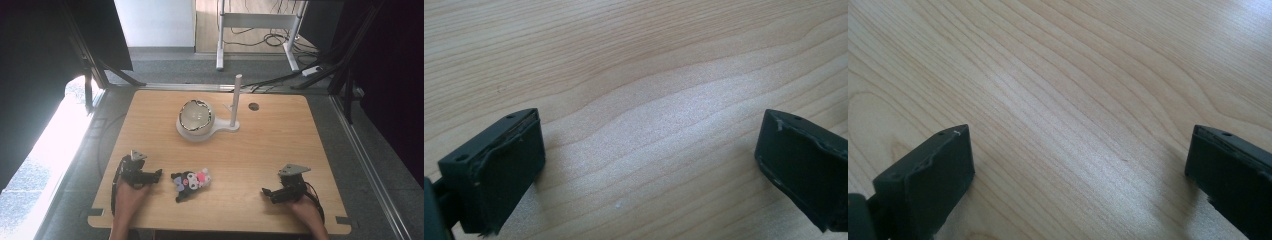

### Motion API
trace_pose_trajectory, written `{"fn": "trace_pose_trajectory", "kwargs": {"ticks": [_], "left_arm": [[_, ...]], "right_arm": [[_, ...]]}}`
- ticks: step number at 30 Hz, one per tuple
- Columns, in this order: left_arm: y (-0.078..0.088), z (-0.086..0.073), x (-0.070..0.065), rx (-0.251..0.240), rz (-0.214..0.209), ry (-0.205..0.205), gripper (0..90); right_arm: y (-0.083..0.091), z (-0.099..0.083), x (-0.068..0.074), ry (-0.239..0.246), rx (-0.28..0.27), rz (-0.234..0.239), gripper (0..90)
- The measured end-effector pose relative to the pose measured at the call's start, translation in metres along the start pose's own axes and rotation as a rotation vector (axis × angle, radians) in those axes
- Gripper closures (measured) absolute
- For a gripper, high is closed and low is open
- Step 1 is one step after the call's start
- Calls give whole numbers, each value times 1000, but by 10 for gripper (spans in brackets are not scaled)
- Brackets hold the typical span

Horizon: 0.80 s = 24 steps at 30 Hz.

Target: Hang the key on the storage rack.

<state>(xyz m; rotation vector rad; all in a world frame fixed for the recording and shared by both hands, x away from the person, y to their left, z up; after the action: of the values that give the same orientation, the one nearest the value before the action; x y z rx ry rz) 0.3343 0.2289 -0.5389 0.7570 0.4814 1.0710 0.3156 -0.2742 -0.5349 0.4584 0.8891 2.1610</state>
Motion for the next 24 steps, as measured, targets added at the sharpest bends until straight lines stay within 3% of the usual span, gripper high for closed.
{"fn": "trace_pose_trajectory", "kwargs": {"ticks": [18,24], "left_arm": [[0,0,0,1,1,0,0],[0,1,0,2,2,1,0]], "right_arm": [[0,0,0,2,-2,0,0],[3,1,0,10,25,5,2]]}}
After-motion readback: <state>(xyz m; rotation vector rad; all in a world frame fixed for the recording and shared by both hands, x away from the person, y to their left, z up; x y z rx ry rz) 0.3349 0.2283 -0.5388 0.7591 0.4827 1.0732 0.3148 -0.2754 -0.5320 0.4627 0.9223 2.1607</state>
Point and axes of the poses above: each handheld gripper's, and its own axes: y roughly backward along the jaws, z roughly out of its top, x roughly to its left, the point moved 2 cm from there along -y, roughly forward along the jaws, and after that the axes turned 3 degrees about -y, right-handed, at the moved point
